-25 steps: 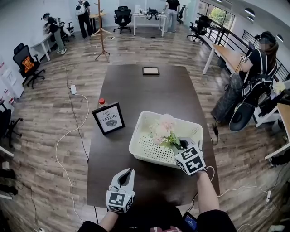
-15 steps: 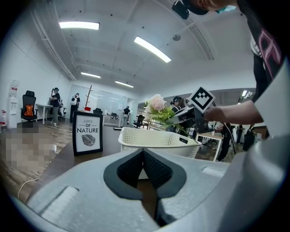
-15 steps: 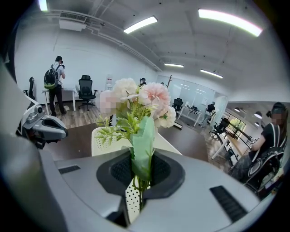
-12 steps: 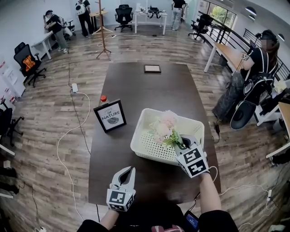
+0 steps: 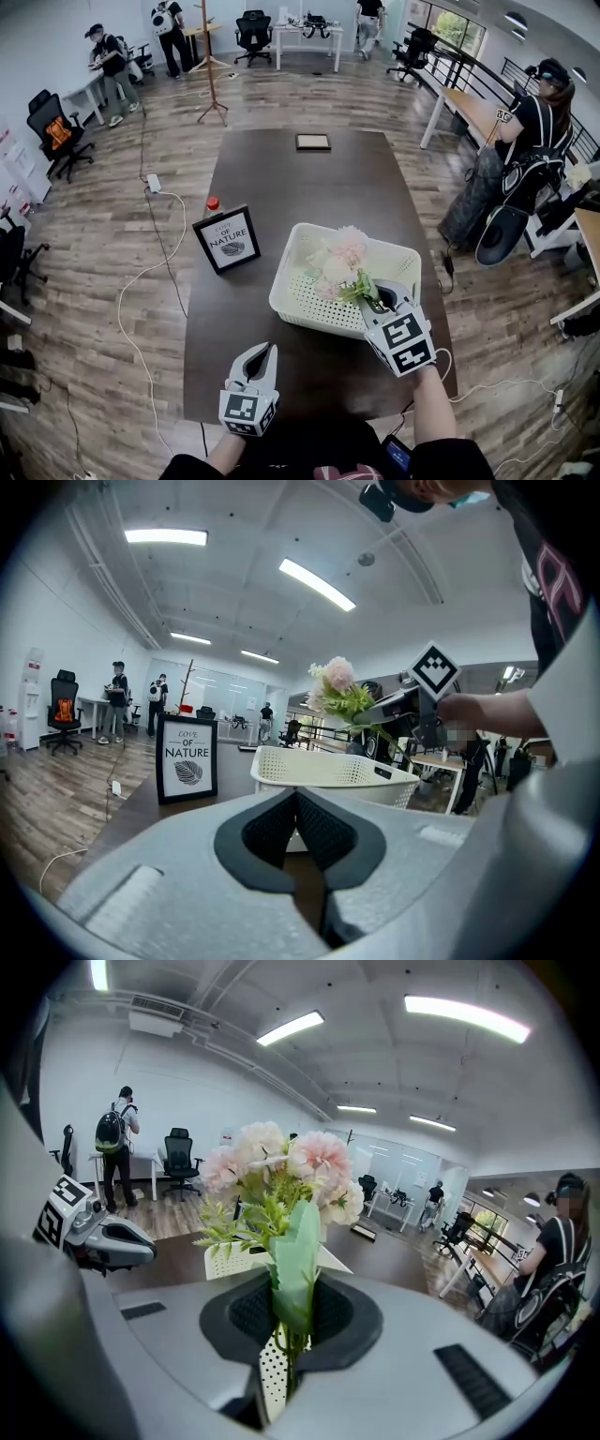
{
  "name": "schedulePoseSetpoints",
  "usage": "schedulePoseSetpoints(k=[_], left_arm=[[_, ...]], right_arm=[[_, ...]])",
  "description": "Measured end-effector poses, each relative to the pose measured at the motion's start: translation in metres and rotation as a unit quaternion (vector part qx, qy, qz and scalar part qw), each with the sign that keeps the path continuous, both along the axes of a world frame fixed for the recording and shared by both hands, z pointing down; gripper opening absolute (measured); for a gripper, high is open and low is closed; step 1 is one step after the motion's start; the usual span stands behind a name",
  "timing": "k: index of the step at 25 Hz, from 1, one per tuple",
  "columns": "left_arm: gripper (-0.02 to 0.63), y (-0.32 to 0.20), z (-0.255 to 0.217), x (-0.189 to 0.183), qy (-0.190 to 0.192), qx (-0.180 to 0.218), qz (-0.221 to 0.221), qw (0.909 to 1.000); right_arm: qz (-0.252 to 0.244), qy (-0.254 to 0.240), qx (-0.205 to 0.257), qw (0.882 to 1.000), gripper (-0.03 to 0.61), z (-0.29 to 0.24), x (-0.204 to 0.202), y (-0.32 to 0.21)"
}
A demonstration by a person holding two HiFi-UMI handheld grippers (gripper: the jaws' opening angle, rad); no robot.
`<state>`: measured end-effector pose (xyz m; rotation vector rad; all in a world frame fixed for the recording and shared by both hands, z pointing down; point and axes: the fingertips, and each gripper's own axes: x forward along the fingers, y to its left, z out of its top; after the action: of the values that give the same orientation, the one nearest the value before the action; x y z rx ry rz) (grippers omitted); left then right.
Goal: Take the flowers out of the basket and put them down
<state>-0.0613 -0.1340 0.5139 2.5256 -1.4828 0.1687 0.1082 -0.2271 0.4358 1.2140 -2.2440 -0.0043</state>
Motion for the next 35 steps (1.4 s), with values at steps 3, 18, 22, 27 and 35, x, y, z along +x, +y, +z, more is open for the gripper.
schedulePoseSetpoints(k=[3,18,22,27,35], left_arm=[[0.009,0.001,0.000,0.001,0.001,0.002,0.000,1.0000],[0.009,0.012,0.000,-0.007,0.004,0.003,-0.002,1.0000],[0.009,0.016,0.004,-0.007,0.006,0.000,0.000,1.0000],[0.009,0.017,0.005,-0.016,0.008,-0.002,-0.002,1.0000],[0.009,0.016,0.003,-0.020,0.010,-0.001,-0.008,0.9999]], right_arm=[[-0.003,-0.003,0.004,1.000,0.044,-0.002,-0.002,0.007],[-0.008,-0.009,0.004,1.000,0.044,-0.004,-0.022,0.046],[-0.008,-0.009,-0.003,1.000,0.044,0.005,-0.025,0.058],[-0.014,-0.002,-0.007,1.000,0.044,0.013,-0.040,0.069],[-0.023,-0.005,-0.021,1.000,0.044,0.024,-0.051,0.083]])
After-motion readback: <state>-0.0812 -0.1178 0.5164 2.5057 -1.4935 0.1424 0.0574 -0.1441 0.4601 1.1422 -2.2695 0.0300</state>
